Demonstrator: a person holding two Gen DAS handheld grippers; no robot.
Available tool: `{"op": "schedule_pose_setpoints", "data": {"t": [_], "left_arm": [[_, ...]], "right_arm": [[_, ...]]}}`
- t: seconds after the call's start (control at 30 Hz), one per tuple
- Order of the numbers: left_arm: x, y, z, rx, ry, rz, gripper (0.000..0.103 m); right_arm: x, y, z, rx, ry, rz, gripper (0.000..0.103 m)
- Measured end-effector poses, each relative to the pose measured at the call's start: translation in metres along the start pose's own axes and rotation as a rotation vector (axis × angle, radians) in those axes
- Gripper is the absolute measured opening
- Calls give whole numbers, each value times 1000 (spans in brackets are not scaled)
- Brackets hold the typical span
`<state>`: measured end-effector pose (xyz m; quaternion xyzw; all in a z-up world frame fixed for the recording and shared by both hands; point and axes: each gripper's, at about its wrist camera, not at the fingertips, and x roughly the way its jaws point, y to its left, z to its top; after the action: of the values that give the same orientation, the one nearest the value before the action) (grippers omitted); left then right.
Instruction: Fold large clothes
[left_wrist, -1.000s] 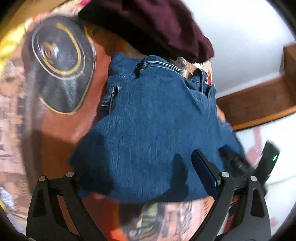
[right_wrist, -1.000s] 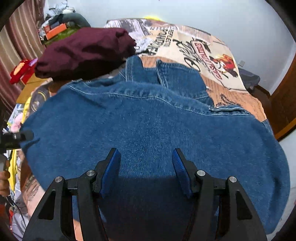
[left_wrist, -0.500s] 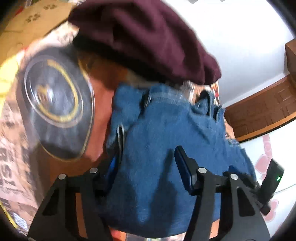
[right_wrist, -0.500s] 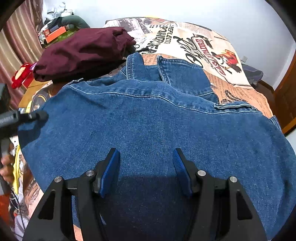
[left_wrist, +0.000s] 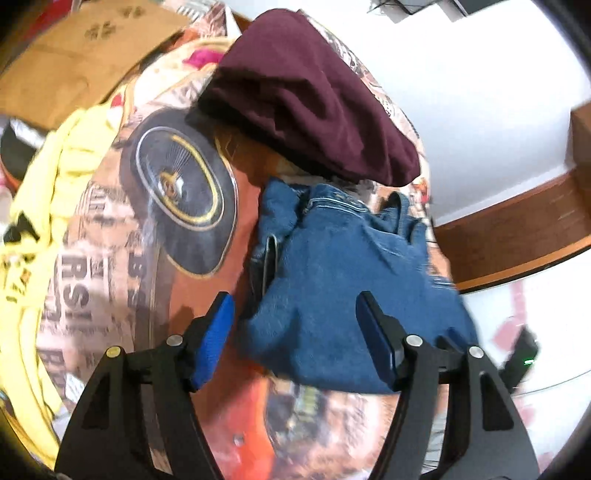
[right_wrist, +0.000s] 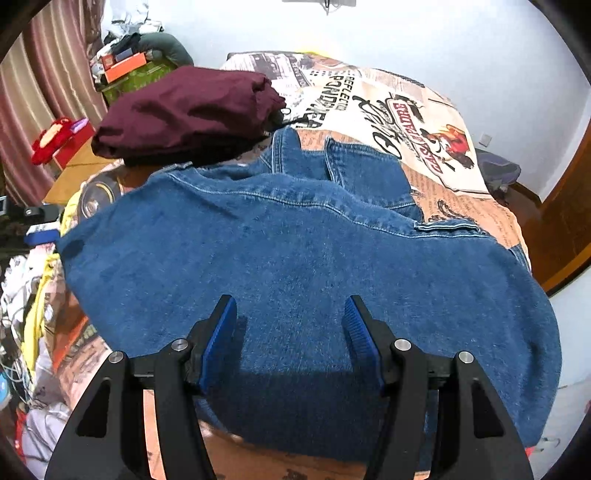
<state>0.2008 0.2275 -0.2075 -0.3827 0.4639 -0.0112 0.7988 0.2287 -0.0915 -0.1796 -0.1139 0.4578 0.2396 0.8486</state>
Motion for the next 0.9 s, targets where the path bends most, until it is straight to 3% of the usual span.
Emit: {"op": "schedule_pose_setpoints", "data": {"t": [0.13, 0.27, 0.37, 0.5, 0.67, 0.8, 0.9], "left_arm": [[-28, -5, 1, 39, -12, 73, 67], [-39, -8, -12, 54, 21, 73, 74], [-23, -11, -27, 71, 65, 75, 76], [26, -13, -45, 41, 178, 15, 76], [79, -15, -45, 3, 240, -46, 76], [105, -10, -36, -49, 214, -65, 76], [114, -10, -28, -60, 121, -49, 76]], "right_arm": [[-14, 3, 2, 24, -35, 35, 57], [-28, 12, 2, -4, -79, 37, 57], [-37, 18, 1, -35, -105, 34, 57], [-34, 19, -1, -46, -100, 28, 57], [-22, 15, 0, -49, -66, 2, 57], [-16, 8, 1, -44, -47, -9, 57], [-9, 4, 3, -42, -28, -14, 57]]}}
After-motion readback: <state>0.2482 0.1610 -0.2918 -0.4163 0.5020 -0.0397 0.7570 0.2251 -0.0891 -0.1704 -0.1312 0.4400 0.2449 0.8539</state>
